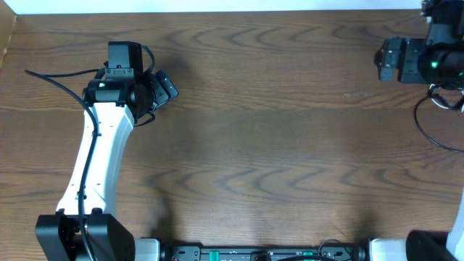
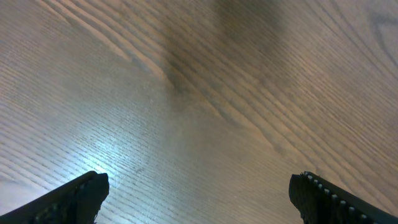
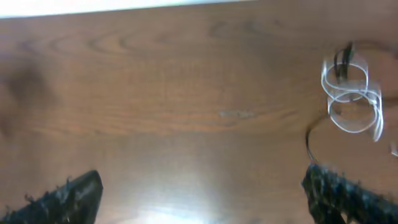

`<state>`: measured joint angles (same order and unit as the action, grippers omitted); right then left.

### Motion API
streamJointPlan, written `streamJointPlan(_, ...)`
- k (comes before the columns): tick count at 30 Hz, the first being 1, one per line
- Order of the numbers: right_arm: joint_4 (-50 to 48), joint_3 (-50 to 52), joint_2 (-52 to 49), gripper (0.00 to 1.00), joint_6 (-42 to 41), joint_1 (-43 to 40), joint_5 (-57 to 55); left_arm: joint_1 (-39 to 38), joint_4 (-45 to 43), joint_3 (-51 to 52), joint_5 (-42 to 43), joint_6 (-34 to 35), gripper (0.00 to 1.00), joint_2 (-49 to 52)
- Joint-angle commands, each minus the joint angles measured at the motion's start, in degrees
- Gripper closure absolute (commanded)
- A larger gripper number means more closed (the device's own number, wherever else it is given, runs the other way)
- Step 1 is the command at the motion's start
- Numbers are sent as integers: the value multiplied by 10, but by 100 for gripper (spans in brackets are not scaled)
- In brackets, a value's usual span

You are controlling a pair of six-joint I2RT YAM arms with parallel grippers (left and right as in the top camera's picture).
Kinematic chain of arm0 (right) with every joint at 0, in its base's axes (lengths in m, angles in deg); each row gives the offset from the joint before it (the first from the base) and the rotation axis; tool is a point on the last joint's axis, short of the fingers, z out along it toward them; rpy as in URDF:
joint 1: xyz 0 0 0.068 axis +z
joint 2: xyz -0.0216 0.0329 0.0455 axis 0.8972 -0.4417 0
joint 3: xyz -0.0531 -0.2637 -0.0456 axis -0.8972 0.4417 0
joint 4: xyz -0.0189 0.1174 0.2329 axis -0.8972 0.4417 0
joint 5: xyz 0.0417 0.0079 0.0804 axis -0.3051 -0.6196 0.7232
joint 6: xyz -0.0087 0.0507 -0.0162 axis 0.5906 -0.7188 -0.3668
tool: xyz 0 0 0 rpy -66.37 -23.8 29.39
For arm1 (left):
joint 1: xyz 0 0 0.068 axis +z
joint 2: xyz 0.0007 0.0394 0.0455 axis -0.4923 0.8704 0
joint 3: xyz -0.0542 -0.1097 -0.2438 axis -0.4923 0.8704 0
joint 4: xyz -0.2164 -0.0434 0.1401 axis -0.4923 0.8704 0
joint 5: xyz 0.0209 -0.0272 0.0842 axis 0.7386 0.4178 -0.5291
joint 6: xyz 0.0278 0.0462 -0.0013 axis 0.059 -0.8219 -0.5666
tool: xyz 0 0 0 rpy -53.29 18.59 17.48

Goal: Untangle cables

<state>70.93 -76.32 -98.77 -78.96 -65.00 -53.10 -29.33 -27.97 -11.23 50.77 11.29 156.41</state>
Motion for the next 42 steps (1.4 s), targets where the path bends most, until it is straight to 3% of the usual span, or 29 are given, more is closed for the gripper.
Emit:
streamJointPlan(1,-72,105,96,1,33,29,-22,2,2,4,-3,-2,2,-2)
streamJointPlan(4,-171,240,179,1,37,42,-34,2,2,4,-3,-1,2,-2)
streamJointPlan(13,-646,824,518,1,36,43,-37,2,2,4,-3,-1,2,-2)
streamJointPlan(17,-759,1001,646,1,36,54,-32,2,2,4,-3,-1,2,-2)
streamJointPlan(27,-863,1195,829,1,36,65,-32,2,2,4,-3,-1,2,-2)
streamJointPlan(33,-770,1197,885,1,36,65,-45,2,2,4,-3,-1,2,-2)
streamJointPlan(42,-765,1197,885,1,36,65,-45,2,2,4,-3,-2,2,-2)
